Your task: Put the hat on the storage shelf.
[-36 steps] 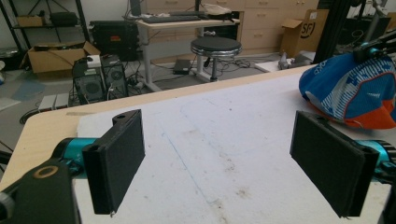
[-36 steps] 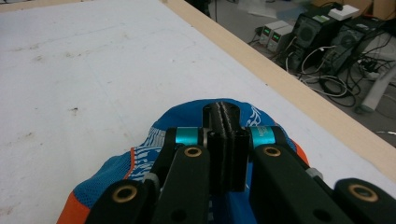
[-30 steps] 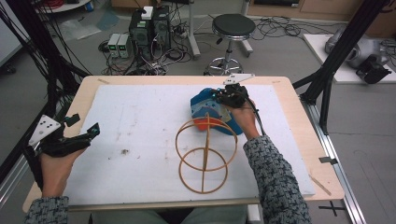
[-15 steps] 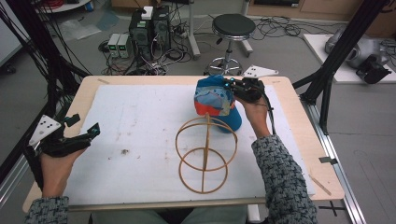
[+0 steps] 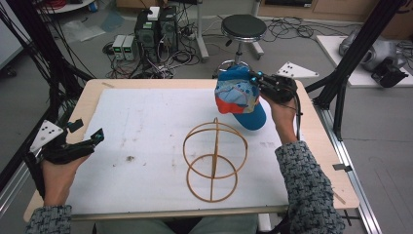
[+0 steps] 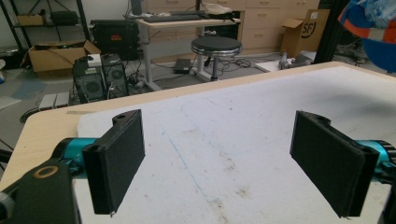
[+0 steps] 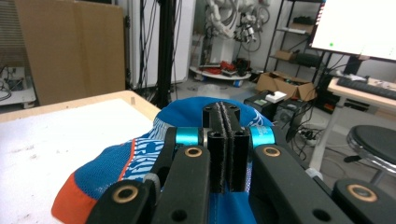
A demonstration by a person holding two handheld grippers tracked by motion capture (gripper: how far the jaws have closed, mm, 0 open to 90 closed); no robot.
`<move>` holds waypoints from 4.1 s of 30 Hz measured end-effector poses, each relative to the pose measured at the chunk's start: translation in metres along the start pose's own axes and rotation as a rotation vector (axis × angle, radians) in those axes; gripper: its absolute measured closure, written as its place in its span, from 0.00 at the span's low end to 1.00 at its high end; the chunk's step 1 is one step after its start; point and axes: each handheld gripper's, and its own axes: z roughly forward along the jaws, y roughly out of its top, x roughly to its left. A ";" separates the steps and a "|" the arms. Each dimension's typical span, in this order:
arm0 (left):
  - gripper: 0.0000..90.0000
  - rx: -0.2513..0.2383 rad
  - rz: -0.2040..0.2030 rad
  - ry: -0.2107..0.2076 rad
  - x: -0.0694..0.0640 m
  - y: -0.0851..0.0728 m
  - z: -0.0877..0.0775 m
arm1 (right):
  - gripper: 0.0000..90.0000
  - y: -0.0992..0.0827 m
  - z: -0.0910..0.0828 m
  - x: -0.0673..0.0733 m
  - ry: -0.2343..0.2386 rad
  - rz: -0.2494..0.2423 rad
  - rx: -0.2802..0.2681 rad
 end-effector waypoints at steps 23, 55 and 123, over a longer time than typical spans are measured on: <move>0.20 0.000 -0.002 0.001 0.000 0.000 0.000 | 1.00 0.065 -0.051 0.018 0.072 -0.086 -0.123; 0.20 -0.001 -0.007 0.003 0.002 0.001 -0.002 | 1.00 0.095 -0.101 0.067 0.349 -0.111 -0.262; 0.20 -0.008 -0.012 0.002 0.004 0.002 -0.004 | 1.00 0.068 -0.045 0.159 0.713 -0.197 -0.050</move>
